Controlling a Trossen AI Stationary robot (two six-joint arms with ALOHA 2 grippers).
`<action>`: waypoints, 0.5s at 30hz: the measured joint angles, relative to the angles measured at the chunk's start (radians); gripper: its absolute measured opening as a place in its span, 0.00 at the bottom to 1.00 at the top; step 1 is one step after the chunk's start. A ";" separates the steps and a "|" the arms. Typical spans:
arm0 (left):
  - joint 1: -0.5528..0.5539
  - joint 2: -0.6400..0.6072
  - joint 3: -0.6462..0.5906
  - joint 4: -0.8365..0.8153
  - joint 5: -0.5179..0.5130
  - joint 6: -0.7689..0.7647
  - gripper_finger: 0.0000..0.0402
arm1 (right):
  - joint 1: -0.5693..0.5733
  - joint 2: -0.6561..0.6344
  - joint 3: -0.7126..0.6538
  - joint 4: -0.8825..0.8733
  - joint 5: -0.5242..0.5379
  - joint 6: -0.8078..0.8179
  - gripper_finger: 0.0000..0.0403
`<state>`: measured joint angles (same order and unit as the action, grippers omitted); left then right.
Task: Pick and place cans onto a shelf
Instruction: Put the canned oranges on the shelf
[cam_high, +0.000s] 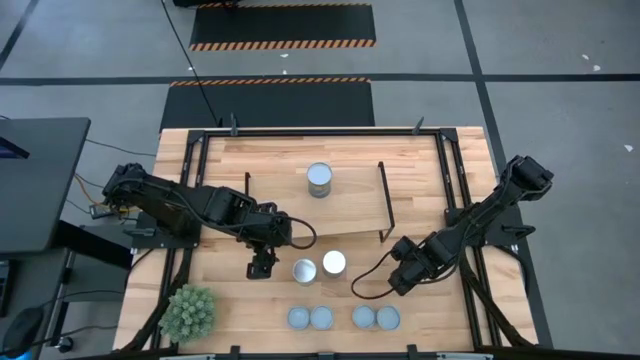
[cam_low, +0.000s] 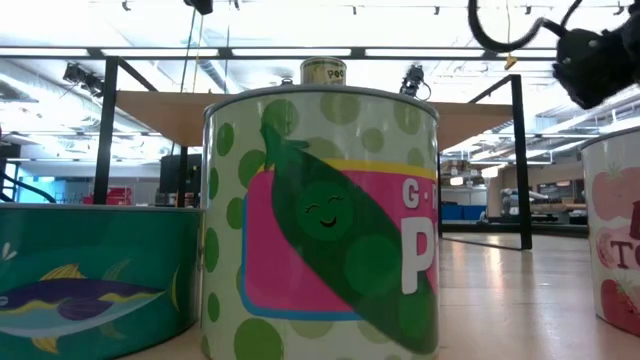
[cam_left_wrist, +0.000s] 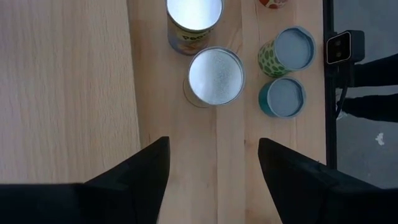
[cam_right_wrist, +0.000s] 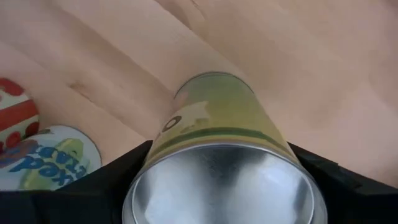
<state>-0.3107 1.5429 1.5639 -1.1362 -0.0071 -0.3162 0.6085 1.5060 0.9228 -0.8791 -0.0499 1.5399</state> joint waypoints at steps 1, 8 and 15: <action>0.000 0.000 0.000 0.000 0.000 -0.003 0.62 | -0.006 0.001 0.010 -0.008 0.004 -0.043 0.78; 0.001 -0.009 0.000 0.004 0.003 0.014 0.62 | -0.041 0.001 0.126 -0.049 -0.044 -0.346 0.78; 0.020 -0.023 0.000 -0.004 0.003 0.018 0.62 | -0.048 -0.001 0.302 -0.124 -0.056 -0.621 0.78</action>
<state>-0.2908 1.5201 1.5639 -1.1402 -0.0036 -0.2977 0.5608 1.5052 1.2245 -1.0029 -0.1062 0.9187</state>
